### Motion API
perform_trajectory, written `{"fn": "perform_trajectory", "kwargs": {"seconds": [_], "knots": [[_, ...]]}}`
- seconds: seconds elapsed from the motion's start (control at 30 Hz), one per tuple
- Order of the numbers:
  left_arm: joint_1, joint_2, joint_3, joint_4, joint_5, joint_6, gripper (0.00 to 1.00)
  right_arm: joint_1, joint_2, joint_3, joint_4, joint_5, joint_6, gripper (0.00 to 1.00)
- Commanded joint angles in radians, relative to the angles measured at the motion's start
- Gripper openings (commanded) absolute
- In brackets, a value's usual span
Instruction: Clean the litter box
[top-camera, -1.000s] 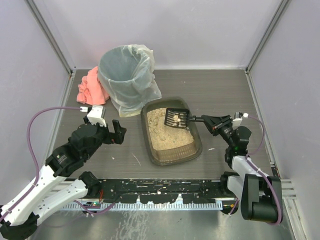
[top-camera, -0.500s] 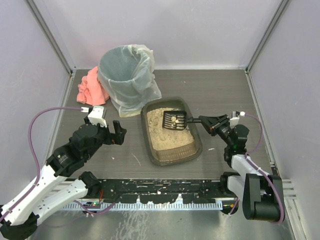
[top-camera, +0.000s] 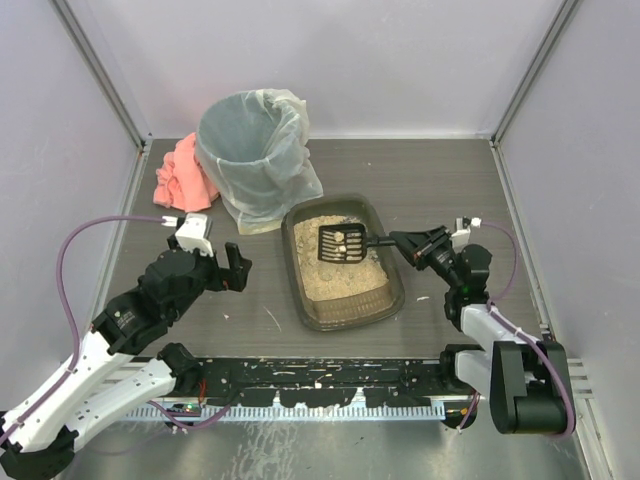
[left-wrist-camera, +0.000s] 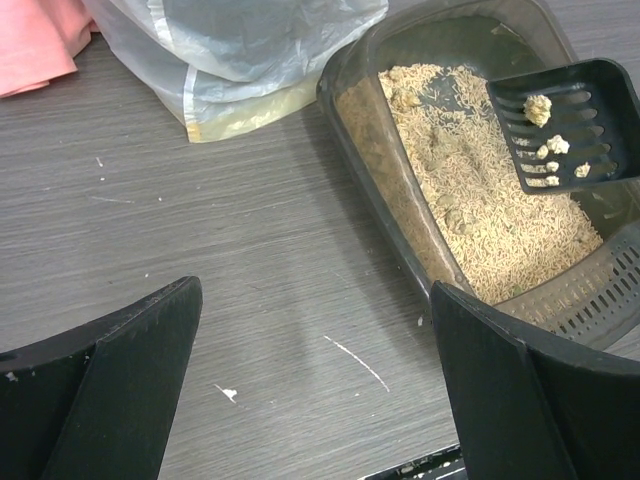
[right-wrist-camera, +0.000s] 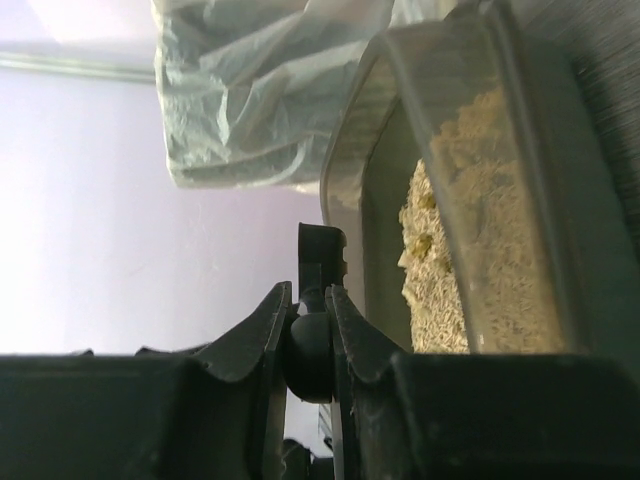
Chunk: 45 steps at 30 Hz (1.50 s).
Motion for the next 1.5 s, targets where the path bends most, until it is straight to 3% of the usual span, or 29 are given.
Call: {"fn": "perform_trajectory", "kwargs": {"seconds": [0.0, 0.07, 0.2, 0.33, 0.43, 0.57, 0.7, 0.8, 0.9, 1.1, 1.47], "knots": [[0.005, -0.023, 0.001, 0.001, -0.027, -0.009, 0.98, 0.017, 0.026, 0.037, 0.128, -0.037, 0.004, 0.01], [0.004, -0.03, 0.0, 0.0, -0.035, -0.015, 0.98, -0.044, 0.002, -0.007, 0.095, 0.023, 0.06, 0.01], [0.004, -0.039, 0.0, -0.014, -0.032, -0.021, 0.98, 0.043, 0.024, 0.069, 0.09, -0.034, -0.034, 0.01], [0.005, -0.032, 0.002, -0.015, -0.028, -0.026, 0.98, -0.008, -0.03, 0.014, 0.036, 0.07, 0.016, 0.01], [0.004, -0.032, 0.007, -0.029, -0.03, -0.024, 0.98, 0.059, 0.015, 0.089, 0.079, -0.032, -0.052, 0.01], [0.004, -0.035, 0.004, -0.025, -0.034, -0.027, 0.98, -0.01, -0.033, 0.031, 0.016, 0.06, 0.008, 0.01], [0.005, -0.043, 0.005, -0.04, -0.045, -0.031, 0.98, 0.036, 0.052, 0.131, 0.018, -0.076, -0.059, 0.01], [0.005, -0.046, 0.008, -0.045, -0.042, -0.033, 0.98, -0.004, 0.023, 0.123, 0.002, -0.029, -0.022, 0.01], [0.005, -0.047, 0.014, -0.069, -0.044, -0.036, 0.98, 0.016, 0.003, 0.193, -0.099, -0.035, -0.092, 0.01], [0.005, -0.063, -0.009, -0.11, -0.024, -0.066, 0.98, 0.003, -0.011, 0.344, -0.235, 0.021, -0.078, 0.01], [0.005, -0.012, -0.032, -0.142, -0.021, -0.102, 0.98, 0.078, 0.166, 0.746, -0.34, 0.165, -0.061, 0.01]]}}
